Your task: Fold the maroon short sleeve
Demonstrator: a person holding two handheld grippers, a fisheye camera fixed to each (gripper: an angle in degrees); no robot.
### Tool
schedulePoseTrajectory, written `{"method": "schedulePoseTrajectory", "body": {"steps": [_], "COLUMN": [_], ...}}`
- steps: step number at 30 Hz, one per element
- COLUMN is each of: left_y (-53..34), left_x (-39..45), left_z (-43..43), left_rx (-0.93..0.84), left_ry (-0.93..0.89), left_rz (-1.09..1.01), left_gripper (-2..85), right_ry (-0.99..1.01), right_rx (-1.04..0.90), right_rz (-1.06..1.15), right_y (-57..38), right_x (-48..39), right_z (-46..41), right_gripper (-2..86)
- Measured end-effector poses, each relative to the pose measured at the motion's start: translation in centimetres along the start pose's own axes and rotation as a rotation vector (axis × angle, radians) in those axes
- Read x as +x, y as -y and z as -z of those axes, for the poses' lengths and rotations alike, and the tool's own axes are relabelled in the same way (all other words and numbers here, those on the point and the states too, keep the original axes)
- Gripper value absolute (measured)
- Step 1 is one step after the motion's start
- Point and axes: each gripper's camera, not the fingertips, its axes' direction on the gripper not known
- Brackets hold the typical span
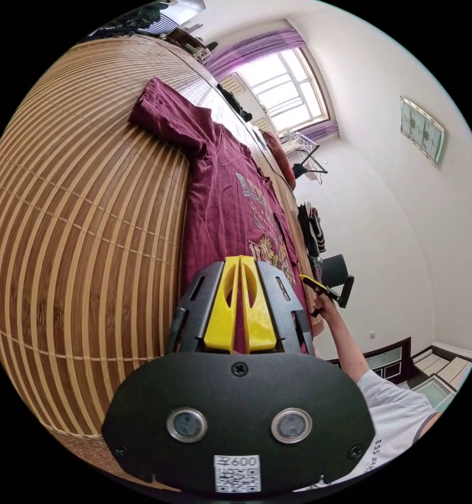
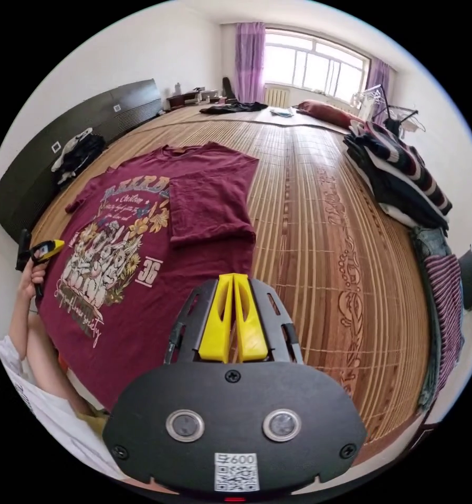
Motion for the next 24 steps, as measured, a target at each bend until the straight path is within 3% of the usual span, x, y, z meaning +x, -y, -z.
{"method": "schedulePoseTrajectory", "body": {"steps": [3, 8, 9, 13, 17, 19, 24], "left_y": [-1.1, -3.5, -4.2, -7.2, -7.9, -8.0, -7.3], "left_x": [0.0, 0.9, 2.5, 8.3, 7.8, 6.0, 4.3], "left_z": [-0.3, 0.9, 2.5, 8.5, 10.8, 11.0, 10.2], "left_rx": [0.005, 0.102, 0.182, 0.529, 0.482, 0.455, 0.336], "left_ry": [0.004, 0.076, 0.198, 0.606, 0.634, 0.702, 0.7], "left_rz": [0.004, -0.003, -0.05, -0.316, -0.378, -0.286, -0.293], "left_gripper": [0.1, 0.2, 0.2, 0.3, 0.3, 0.3, 0.3], "right_ry": [-0.016, -0.236, -0.227, 0.018, 0.291, 0.375, 0.355], "right_rx": [0.017, -0.07, -0.075, 0.089, 0.068, 0.07, 0.041], "right_rz": [-0.077, -0.099, -0.107, 0.212, 0.478, 0.544, 0.608], "right_y": [-0.8, -1.3, -0.9, 2.5, 7.4, 9.2, 13.3], "right_x": [1.9, 1.6, 1.1, -9.6, -22.9, -27.7, -36.6], "right_z": [-1.0, -3.4, -3.3, -2.8, -8.2, -11.5, -21.3], "right_gripper": [-0.7, -0.7, -0.7, 0.3, 2.6, 3.1, 3.7]}}
